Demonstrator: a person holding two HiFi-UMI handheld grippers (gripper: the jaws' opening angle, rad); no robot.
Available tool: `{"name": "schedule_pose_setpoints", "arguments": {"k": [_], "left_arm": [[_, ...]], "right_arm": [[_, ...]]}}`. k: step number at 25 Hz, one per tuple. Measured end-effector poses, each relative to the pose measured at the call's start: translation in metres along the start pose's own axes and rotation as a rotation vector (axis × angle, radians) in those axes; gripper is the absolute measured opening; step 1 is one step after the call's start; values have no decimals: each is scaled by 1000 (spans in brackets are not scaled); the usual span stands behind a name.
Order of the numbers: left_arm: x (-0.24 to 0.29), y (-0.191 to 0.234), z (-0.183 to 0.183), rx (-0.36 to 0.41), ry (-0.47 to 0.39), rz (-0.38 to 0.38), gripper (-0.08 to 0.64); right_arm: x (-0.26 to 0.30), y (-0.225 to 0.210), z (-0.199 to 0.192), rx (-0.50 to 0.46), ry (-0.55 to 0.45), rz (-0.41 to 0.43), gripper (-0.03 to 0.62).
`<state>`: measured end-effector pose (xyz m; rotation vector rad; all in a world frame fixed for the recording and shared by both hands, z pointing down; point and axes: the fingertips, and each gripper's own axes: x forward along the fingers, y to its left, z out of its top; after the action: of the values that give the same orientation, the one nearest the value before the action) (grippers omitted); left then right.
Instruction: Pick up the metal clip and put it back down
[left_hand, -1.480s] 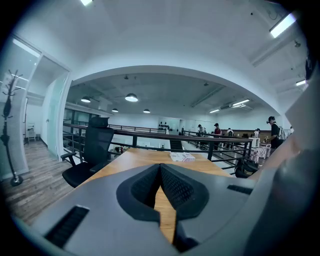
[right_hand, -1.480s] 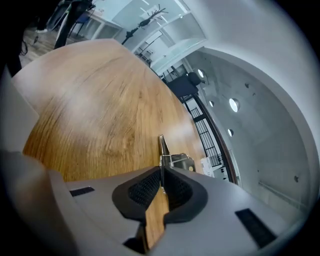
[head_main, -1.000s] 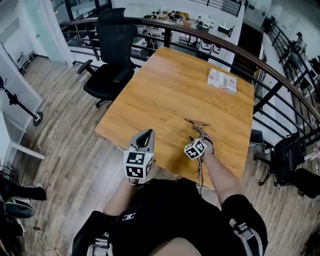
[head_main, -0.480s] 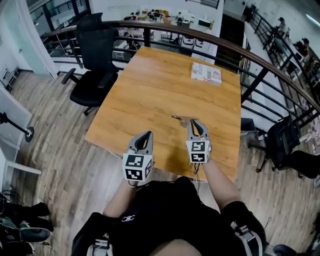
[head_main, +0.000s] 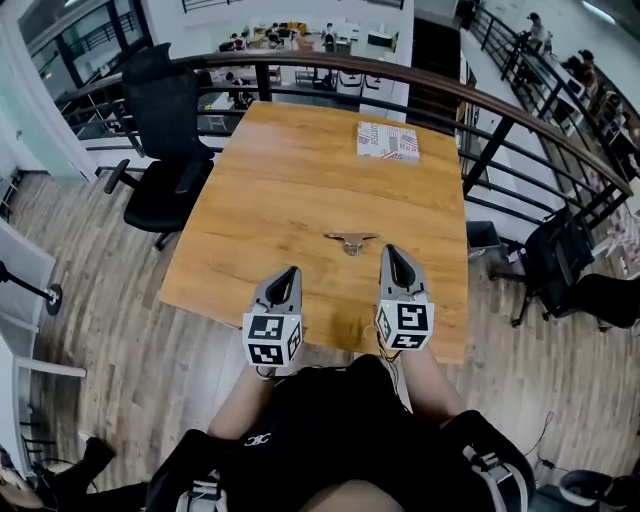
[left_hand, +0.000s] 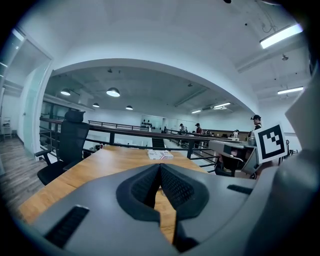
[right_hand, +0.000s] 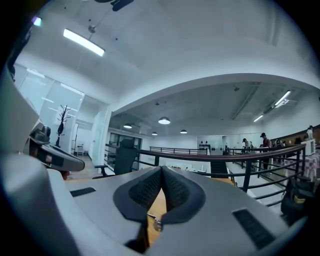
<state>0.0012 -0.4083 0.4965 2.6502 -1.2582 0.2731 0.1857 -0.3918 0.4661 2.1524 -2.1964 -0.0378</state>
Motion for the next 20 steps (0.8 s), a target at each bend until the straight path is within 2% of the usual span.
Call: {"name": "schedule_pose_setpoints", "arguments": {"k": [8,20], "left_arm": [[10,-9,8,23,1,-38,14],[2,-3,6,26,-1,-28,14]], "right_arm": [[-3,-7,11,-6,-20,-27,12],[-6,4,12,12,-34,-13,12]]}}
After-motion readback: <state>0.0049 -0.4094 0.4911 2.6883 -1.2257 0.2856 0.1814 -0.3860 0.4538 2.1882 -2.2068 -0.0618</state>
